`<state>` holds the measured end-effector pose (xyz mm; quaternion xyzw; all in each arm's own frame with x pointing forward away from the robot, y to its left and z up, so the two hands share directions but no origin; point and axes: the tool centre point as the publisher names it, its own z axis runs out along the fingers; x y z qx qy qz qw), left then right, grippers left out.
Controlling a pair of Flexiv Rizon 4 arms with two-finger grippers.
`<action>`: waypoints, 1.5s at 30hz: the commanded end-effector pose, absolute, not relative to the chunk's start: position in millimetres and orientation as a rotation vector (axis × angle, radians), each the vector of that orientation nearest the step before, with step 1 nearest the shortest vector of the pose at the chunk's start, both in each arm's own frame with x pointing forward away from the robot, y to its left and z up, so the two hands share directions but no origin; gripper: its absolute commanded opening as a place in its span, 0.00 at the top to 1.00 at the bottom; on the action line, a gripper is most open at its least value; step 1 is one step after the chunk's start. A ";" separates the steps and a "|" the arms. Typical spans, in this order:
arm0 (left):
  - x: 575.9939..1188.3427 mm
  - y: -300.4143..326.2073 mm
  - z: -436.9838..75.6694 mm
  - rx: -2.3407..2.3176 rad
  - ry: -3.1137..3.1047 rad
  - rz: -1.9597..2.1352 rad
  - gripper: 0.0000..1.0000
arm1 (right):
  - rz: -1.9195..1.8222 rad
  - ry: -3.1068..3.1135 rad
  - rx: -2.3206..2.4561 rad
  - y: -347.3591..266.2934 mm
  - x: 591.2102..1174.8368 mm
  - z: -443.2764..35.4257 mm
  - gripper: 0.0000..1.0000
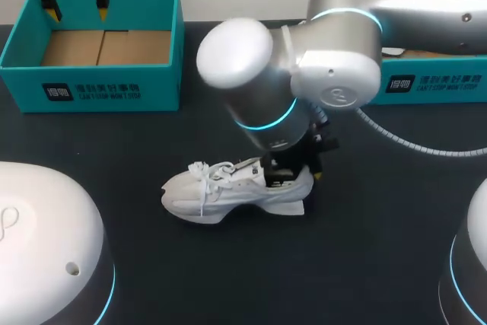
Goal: Take the shoe out of the shoebox, open the shoe tongue, remove and reinsert the insole, then place the shoe into the shoebox
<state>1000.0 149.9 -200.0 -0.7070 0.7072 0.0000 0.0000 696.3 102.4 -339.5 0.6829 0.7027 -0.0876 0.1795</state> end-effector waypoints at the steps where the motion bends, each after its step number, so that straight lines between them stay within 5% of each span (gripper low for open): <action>1: 1000.0 149.9 -200.0 -2.221 2.222 0.000 0.00 | -0.257 1.978 1.928 105.5 697.6 -352.4 1.00; 12: 1000.0 149.9 -200.0 -2.221 2.222 0.000 0.00 | -0.274 1.975 1.945 100.5 698.7 -365.5 1.00; 15: 1000.0 149.9 -200.0 -2.221 2.222 0.000 0.00 | -0.267 1.971 1.953 100.4 698.3 -363.7 0.52; 16: 1000.0 149.9 -200.0 -2.221 2.222 0.000 0.00 | -0.263 1.973 1.953 100.7 697.8 -361.4 0.14; 17: 1000.0 149.9 -200.0 -2.221 2.222 0.000 0.00 | -0.262 1.973 1.953 101.2 697.2 -359.1 0.00; 45: 1000.0 149.9 -200.0 -2.221 2.222 0.000 0.00 | 0.062 2.724 1.100 135.1 669.5 -265.1 0.00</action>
